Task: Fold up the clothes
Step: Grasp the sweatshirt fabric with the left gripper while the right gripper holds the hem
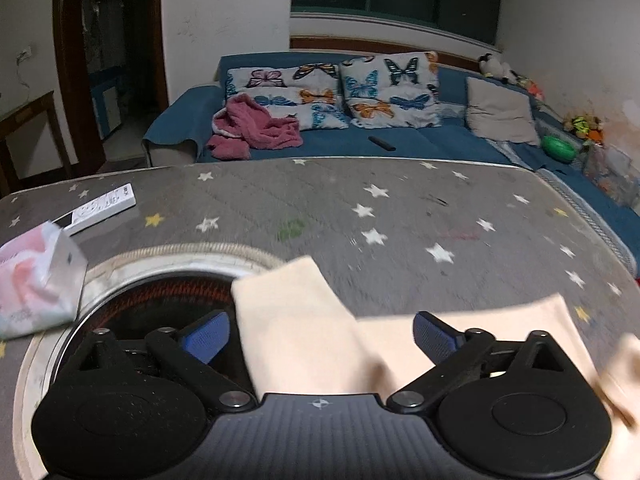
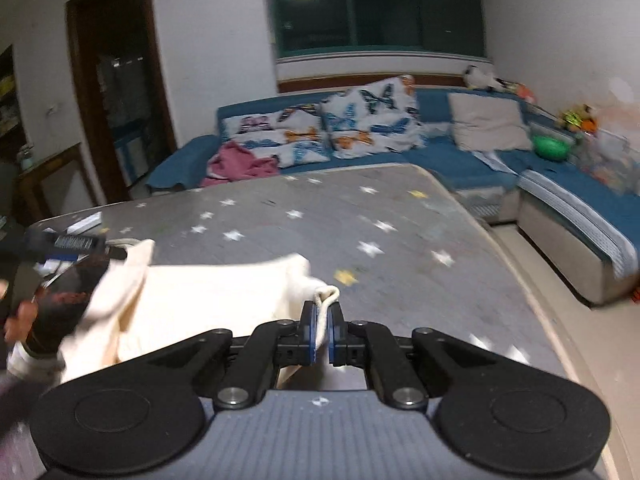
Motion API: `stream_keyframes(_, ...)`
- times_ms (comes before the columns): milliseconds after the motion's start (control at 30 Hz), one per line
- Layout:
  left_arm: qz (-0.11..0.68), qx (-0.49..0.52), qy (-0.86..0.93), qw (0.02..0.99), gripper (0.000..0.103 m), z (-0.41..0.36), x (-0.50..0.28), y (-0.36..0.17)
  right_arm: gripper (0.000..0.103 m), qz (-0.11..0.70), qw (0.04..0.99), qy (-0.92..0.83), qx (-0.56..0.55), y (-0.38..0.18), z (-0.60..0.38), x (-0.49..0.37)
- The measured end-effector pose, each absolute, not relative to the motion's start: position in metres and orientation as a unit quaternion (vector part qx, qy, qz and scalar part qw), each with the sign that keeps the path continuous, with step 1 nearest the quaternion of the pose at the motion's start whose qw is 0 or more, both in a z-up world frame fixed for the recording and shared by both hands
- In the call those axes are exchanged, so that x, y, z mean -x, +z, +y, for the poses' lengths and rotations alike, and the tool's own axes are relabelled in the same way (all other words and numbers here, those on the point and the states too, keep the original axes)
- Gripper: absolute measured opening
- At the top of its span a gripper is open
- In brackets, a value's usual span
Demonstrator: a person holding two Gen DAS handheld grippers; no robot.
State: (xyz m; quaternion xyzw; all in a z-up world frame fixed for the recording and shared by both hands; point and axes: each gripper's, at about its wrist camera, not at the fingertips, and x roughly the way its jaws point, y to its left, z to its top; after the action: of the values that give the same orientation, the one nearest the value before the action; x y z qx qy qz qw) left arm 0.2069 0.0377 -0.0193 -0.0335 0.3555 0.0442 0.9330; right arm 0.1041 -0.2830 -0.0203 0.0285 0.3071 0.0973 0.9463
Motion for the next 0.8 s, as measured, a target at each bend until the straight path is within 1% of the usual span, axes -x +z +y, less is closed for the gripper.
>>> stream_keyframes(67,0.356,0.033,0.055,0.932,0.092,0.038,-0.224,-0.024,0.005,0.314,0.945,0.086,-0.035,-0.025,-0.293,-0.095)
stream_keyframes(300,0.390,0.028,0.081,0.917,0.086,0.042,-0.263,-0.051,0.007,0.355,0.932,0.061,-0.051,-0.050,-0.317,-0.080)
stream_keyframes(367,0.401,0.038,0.086,0.911,0.081,0.046,-0.269,-0.059,0.015,0.357,0.930,0.060,-0.055,-0.052,-0.320,-0.080)
stream_keyframes(433,0.401,0.051,0.085,0.911,0.081,0.051,-0.270,-0.063,0.019,0.358,0.930,0.058,-0.056,-0.052,-0.323,-0.079)
stream_keyframes(500,0.398,0.049,0.080,0.913,0.078,0.051,-0.269,-0.063,0.027,0.353,0.932,0.054,-0.053,-0.050,-0.324,-0.078)
stream_keyframes(533,0.396,0.046,0.074,0.914,0.072,0.050,-0.268,-0.063,0.035,0.351,0.933,0.052,-0.051,-0.049,-0.324,-0.077)
stream_keyframes(567,0.394,0.045,0.068,0.915,0.065,0.049,-0.267,-0.062,0.037,0.349,0.934,0.050,-0.049,-0.048,-0.325,-0.077)
stream_keyframes(600,0.392,0.046,0.061,0.917,0.058,0.048,-0.267,-0.062,0.037,0.347,0.935,0.048,-0.048,-0.047,-0.325,-0.076)
stream_keyframes(633,0.390,0.048,0.055,0.918,0.040,0.048,-0.267,-0.061,0.037,0.346,0.936,0.048,-0.047,-0.046,-0.325,-0.075)
stream_keyframes(667,0.388,0.052,0.050,0.919,0.034,0.048,-0.266,-0.061,0.038,0.346,0.936,0.048,-0.048,-0.045,-0.325,-0.075)
stream_keyframes(700,0.387,0.058,0.050,0.919,0.031,0.051,-0.266,-0.061,0.039,0.344,0.936,0.049,-0.047,-0.044,-0.325,-0.074)
stream_keyframes(733,0.385,0.062,0.050,0.919,0.021,0.053,-0.266,-0.061,0.040,0.343,0.937,0.049,-0.046,-0.043,-0.324,-0.073)
stream_keyframes(767,0.383,0.063,0.050,0.920,0.009,0.055,-0.264,-0.061,0.041,0.341,0.938,0.049,-0.045,-0.042,-0.324,-0.071)
stream_keyframes(800,0.383,0.066,0.051,0.920,0.008,0.058,-0.261,-0.061,0.041,0.339,0.938,0.049,-0.044,-0.041,-0.323,-0.070)
